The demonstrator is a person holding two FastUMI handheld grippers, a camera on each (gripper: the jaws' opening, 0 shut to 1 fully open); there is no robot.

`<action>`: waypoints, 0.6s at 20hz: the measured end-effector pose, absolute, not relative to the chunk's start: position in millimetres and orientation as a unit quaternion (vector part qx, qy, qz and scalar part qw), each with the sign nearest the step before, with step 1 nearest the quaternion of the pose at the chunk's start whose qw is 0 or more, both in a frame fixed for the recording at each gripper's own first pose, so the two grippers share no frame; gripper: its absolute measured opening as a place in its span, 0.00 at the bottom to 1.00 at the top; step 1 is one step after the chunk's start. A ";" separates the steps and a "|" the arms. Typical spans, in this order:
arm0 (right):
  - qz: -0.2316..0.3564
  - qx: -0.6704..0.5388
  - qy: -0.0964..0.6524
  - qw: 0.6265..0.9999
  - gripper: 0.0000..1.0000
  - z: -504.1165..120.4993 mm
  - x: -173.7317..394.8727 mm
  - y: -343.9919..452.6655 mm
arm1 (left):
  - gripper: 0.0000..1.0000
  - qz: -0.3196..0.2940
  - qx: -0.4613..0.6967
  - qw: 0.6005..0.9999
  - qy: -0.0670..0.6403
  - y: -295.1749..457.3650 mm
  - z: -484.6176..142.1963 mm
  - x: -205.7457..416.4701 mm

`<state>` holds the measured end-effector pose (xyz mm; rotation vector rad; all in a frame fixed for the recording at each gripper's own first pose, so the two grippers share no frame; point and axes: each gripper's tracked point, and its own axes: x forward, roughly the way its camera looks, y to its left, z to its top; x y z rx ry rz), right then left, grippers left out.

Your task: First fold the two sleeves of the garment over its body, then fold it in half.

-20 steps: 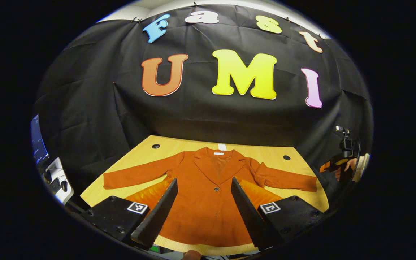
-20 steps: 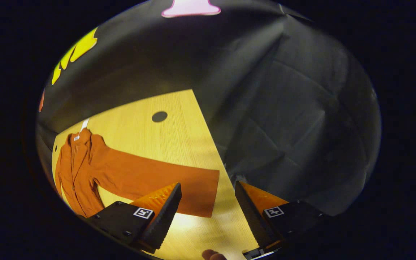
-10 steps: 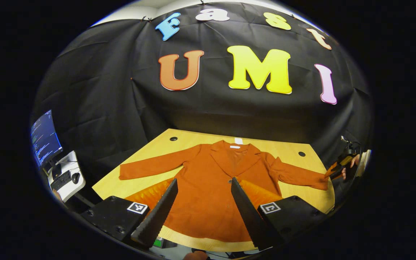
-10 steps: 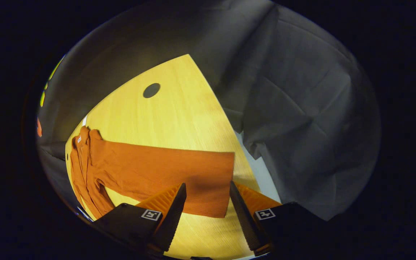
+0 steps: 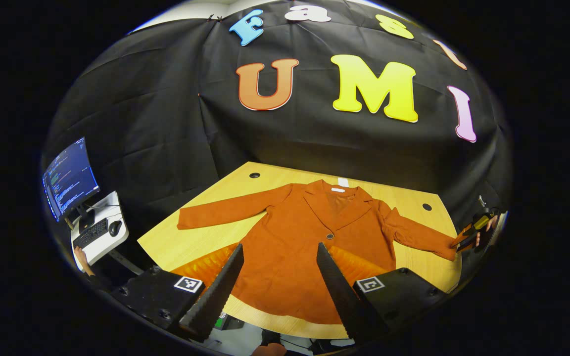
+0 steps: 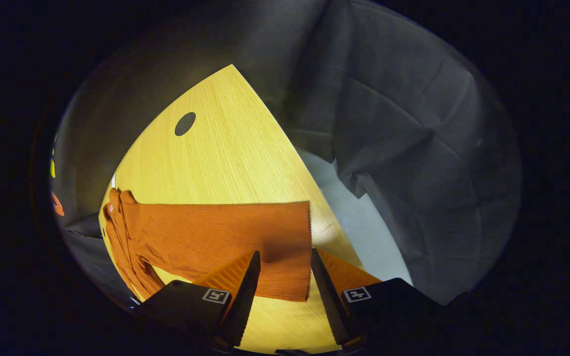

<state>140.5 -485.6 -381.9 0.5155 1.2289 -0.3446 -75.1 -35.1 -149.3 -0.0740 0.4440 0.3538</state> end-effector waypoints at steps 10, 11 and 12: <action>-0.165 0.283 0.566 0.756 0.34 -388.3 143.7 -488.5 | 0.96 0.172 -0.031 0.959 0.224 -42.6 -144.5 -76.4; -0.163 0.287 0.567 0.755 0.30 -387.7 144.0 -488.6 | 0.96 0.171 -0.030 0.959 0.223 -43.9 -143.1 -76.8; -0.166 0.276 0.570 0.756 0.29 -389.6 142.0 -493.8 | 0.96 0.170 -0.028 0.960 0.221 -43.2 -141.0 -76.5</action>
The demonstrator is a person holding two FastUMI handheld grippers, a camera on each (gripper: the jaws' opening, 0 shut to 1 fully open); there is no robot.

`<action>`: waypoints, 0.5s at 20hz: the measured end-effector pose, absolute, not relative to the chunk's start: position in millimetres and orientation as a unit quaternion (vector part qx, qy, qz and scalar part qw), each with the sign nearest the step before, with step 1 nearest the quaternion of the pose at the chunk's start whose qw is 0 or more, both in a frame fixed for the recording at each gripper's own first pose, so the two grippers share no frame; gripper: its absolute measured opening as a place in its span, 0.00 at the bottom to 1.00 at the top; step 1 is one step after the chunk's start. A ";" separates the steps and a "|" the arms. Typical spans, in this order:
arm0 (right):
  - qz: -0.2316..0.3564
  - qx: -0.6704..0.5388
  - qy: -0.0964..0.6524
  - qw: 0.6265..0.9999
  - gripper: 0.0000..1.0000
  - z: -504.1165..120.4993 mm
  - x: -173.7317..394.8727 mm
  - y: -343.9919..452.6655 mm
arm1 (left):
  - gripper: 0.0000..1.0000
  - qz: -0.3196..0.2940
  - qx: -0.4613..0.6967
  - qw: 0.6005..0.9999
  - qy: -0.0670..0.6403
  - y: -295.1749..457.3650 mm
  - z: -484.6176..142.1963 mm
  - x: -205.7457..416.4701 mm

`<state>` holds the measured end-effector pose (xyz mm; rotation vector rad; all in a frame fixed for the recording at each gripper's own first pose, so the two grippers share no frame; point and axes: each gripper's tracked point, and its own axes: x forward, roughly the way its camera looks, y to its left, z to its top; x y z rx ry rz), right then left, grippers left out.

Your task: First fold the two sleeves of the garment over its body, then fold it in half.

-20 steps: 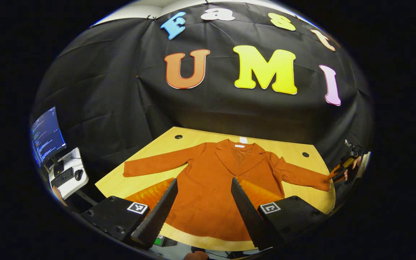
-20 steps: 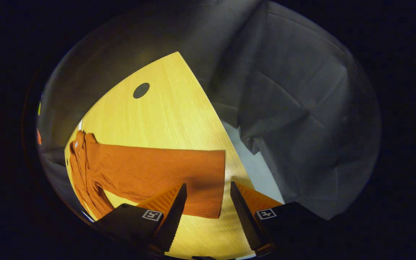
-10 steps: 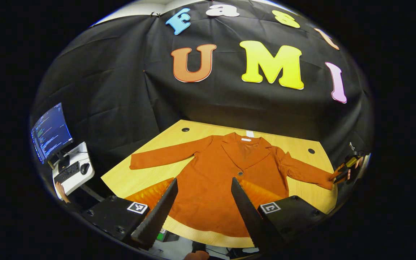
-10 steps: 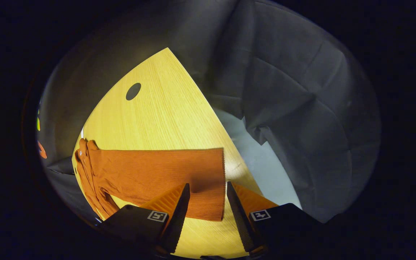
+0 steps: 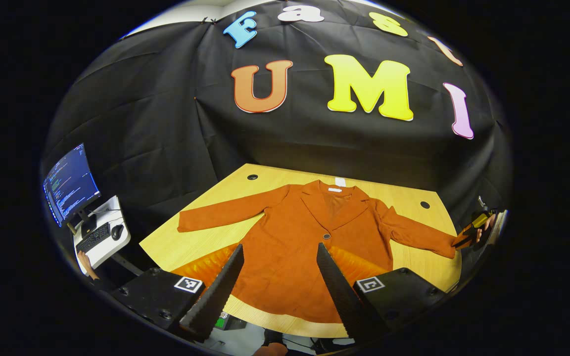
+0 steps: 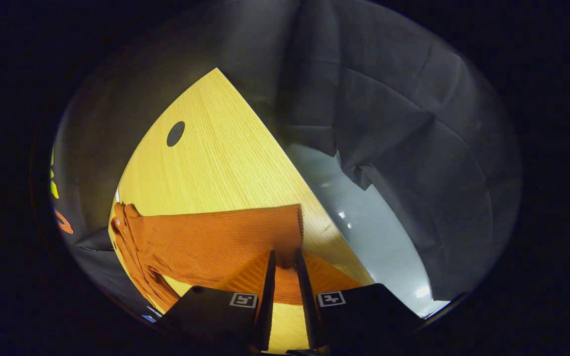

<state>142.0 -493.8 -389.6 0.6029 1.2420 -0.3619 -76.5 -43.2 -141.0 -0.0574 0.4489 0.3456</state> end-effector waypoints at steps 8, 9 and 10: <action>-0.157 0.276 0.568 0.759 0.07 -386.9 143.0 -489.0 | 0.96 0.158 -0.030 0.964 0.213 -25.7 -141.3 -73.7; -0.163 0.274 0.561 0.764 0.07 -381.0 144.7 -488.8 | 0.96 0.155 -0.031 0.964 0.214 -19.2 -144.1 -71.1; -0.169 0.267 0.554 0.770 0.07 -372.5 145.6 -489.2 | 0.96 0.152 -0.029 0.965 0.212 -11.7 -145.8 -69.8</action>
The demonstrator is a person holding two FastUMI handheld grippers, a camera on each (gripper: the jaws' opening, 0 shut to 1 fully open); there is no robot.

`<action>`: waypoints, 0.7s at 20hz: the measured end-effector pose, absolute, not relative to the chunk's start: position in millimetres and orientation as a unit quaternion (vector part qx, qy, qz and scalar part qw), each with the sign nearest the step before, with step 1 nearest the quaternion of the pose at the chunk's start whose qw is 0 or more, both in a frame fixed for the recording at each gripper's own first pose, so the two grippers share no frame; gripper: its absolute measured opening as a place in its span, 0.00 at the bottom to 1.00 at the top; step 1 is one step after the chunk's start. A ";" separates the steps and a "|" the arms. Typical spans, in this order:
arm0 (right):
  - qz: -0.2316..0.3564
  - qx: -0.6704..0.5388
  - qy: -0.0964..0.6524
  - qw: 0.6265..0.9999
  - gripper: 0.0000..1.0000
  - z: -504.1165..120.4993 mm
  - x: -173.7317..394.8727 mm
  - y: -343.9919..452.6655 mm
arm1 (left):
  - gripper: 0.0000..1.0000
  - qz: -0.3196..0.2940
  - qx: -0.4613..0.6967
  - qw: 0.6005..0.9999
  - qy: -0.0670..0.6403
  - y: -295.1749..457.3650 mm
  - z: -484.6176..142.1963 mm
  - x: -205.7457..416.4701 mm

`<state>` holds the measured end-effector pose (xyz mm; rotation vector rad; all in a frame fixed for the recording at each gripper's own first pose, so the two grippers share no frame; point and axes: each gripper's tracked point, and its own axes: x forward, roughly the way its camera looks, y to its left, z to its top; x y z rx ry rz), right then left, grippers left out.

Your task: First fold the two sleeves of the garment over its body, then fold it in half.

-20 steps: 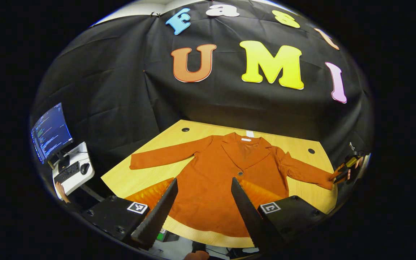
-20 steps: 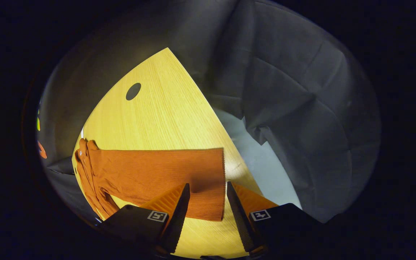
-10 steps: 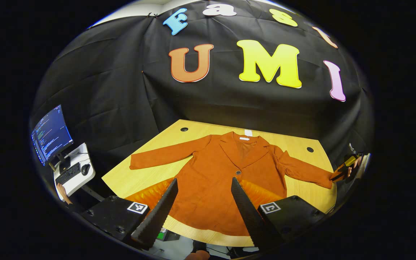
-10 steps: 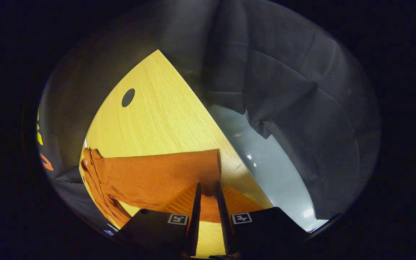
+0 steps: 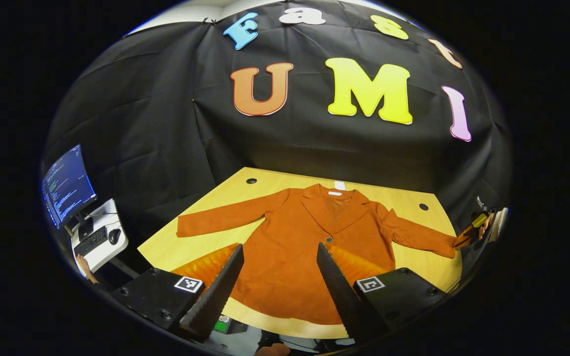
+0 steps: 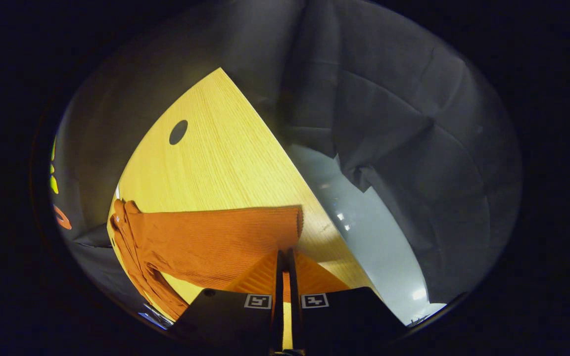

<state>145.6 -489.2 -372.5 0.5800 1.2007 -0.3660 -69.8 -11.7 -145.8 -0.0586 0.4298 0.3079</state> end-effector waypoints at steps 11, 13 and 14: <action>-0.160 0.210 0.509 0.819 0.01 -276.1 179.6 -379.2 | 0.97 0.094 0.002 0.968 0.232 56.1 -183.2 -52.0; -0.149 0.208 0.505 0.824 0.01 -259.9 193.1 -345.4 | 0.97 0.095 -0.001 0.968 0.231 71.9 -186.5 -50.9; -0.140 0.204 0.504 0.828 0.01 -251.6 199.7 -326.7 | 0.97 0.096 -0.005 0.968 0.233 80.3 -190.3 -52.5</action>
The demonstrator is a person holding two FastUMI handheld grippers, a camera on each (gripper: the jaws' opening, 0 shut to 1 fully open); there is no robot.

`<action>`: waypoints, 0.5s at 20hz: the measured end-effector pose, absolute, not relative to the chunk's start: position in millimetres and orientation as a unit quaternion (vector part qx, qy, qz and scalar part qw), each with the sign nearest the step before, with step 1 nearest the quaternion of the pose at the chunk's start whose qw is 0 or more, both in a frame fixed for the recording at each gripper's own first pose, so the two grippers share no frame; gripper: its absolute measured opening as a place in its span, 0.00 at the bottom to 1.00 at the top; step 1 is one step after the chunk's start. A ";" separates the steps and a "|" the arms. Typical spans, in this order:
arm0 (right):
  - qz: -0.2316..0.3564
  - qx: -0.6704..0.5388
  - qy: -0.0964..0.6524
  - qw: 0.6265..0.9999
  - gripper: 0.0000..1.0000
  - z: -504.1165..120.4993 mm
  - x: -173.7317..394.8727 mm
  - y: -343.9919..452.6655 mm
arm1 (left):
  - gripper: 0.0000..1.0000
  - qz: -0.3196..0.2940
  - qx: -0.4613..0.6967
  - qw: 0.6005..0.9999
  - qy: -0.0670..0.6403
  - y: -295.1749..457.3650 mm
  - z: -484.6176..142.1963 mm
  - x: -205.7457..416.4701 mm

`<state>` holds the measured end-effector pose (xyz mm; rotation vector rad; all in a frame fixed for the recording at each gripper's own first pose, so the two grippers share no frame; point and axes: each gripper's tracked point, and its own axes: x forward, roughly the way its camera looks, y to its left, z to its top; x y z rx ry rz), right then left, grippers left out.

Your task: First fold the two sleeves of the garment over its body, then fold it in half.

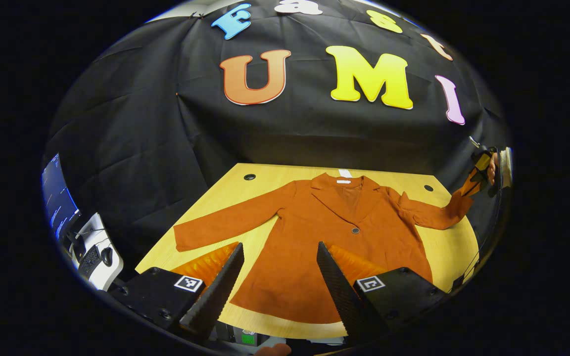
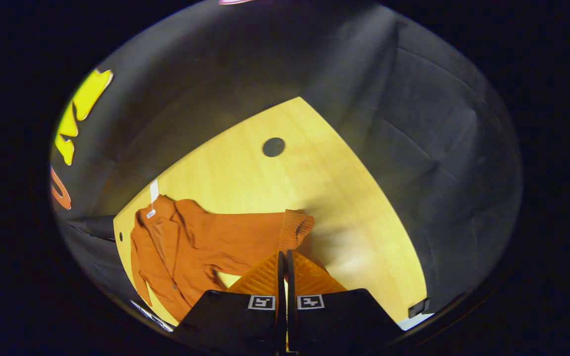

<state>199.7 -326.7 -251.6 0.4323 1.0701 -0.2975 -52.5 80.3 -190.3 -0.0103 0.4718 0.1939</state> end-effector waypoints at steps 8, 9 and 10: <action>-0.057 0.171 0.514 0.839 0.01 -240.8 250.5 -141.3 | 0.97 0.124 0.007 0.960 0.249 158.2 -213.0 -73.5; -0.043 0.167 0.517 0.838 0.01 -240.5 255.6 -118.0 | 0.97 0.125 0.005 0.960 0.252 165.8 -215.5 -75.7; -0.032 0.160 0.519 0.839 0.01 -241.6 259.0 -98.3 | 0.97 0.128 0.004 0.959 0.254 175.1 -216.9 -78.1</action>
